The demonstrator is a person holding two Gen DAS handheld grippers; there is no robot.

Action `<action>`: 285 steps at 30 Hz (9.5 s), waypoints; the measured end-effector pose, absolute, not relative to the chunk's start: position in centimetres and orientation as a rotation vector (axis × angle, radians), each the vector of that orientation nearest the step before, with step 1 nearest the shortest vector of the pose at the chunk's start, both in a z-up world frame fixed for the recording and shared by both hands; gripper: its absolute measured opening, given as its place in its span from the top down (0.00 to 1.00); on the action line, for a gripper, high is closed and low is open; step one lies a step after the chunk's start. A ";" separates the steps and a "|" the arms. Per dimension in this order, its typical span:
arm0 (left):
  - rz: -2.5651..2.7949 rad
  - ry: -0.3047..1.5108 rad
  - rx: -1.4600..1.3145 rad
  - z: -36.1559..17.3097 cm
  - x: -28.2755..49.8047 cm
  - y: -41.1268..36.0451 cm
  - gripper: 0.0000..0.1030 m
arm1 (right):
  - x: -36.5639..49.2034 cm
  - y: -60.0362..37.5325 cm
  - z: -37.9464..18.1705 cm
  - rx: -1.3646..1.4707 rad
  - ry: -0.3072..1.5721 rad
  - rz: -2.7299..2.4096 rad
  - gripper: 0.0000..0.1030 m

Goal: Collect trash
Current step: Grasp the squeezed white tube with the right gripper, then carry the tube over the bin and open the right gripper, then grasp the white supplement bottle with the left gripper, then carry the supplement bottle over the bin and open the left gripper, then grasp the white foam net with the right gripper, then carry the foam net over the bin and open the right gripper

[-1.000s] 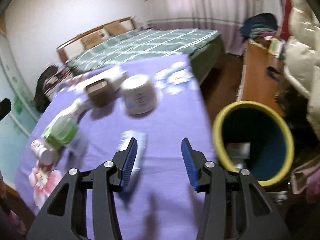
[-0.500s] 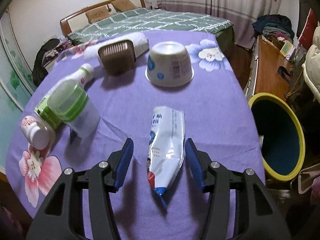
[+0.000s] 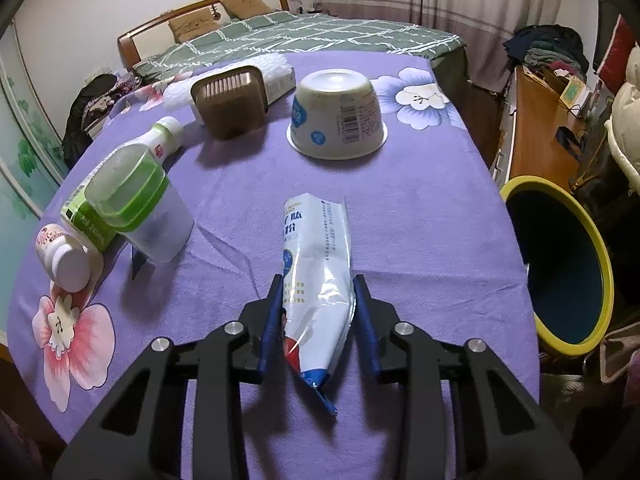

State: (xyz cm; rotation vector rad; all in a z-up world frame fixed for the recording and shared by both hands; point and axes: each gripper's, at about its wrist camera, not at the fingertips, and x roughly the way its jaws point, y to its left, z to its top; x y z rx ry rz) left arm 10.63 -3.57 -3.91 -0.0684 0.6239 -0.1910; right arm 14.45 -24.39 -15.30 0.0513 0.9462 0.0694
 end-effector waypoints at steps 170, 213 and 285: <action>-0.462 0.686 0.113 -3.5 15.9 -22.1 0.05 | 9.2 -43.7 -12.9 0.210 0.784 -0.220 0.49; -0.025 0.636 -0.100 -5.6 16.8 5.1 0.05 | 37.4 -12.5 -11.6 -0.158 0.973 0.226 0.51; -0.358 0.677 0.088 -6.1 13.8 -12.7 0.05 | 14.8 -46.9 -12.6 0.281 0.779 -0.341 0.73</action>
